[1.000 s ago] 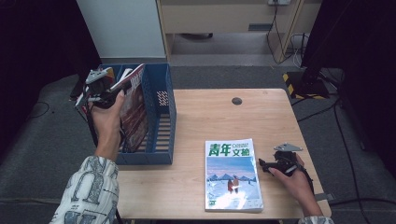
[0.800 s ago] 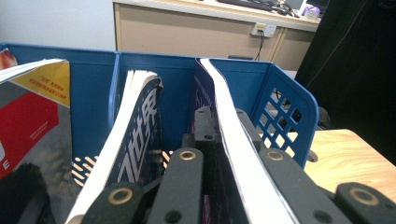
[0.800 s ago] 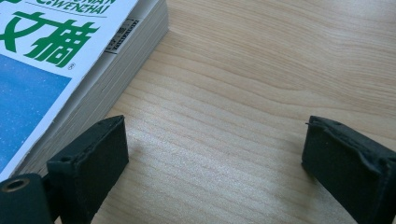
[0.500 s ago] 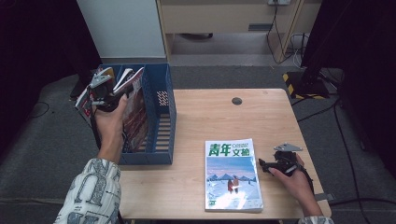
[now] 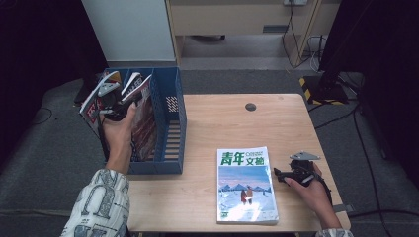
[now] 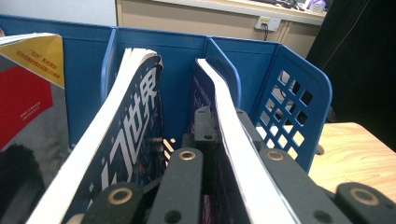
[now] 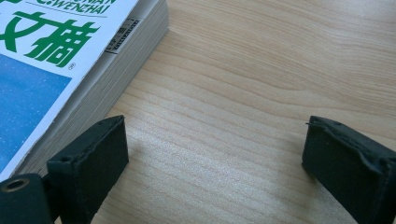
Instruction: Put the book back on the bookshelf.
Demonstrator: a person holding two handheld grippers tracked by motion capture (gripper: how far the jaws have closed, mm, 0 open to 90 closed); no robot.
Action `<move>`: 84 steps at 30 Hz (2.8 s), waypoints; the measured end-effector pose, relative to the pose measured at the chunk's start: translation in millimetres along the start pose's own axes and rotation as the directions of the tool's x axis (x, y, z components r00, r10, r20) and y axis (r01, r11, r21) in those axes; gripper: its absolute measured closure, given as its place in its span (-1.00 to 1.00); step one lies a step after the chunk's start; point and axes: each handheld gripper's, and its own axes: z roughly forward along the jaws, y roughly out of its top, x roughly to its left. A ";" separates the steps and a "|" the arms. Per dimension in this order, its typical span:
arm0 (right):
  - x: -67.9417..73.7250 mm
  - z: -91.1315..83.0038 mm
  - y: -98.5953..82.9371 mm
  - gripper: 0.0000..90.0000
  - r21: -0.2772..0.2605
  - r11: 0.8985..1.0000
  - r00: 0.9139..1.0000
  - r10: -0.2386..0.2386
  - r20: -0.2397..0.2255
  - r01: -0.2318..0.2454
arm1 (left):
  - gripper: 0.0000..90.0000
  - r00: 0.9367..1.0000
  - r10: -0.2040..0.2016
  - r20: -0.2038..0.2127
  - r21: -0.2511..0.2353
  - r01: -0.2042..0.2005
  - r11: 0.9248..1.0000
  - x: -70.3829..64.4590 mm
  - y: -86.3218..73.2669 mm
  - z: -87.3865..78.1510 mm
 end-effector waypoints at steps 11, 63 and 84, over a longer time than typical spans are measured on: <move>0.1 0.0 0.0 -0.84 0.000 1.000 1.000 0.001 0.001 -0.001 | 0.85 1.000 0.014 -0.023 0.017 -0.013 1.000 0.2 -0.6 -2.8; 1.3 0.2 0.2 -0.84 0.001 1.000 1.000 -0.002 -0.003 0.002 | 0.86 0.997 0.080 0.001 0.177 -0.079 0.981 6.9 17.4 -24.4; 1.5 0.2 0.3 -0.84 0.000 1.000 1.000 0.001 -0.005 -0.001 | 0.86 0.999 0.049 -0.020 0.153 -0.046 0.987 9.9 6.7 8.6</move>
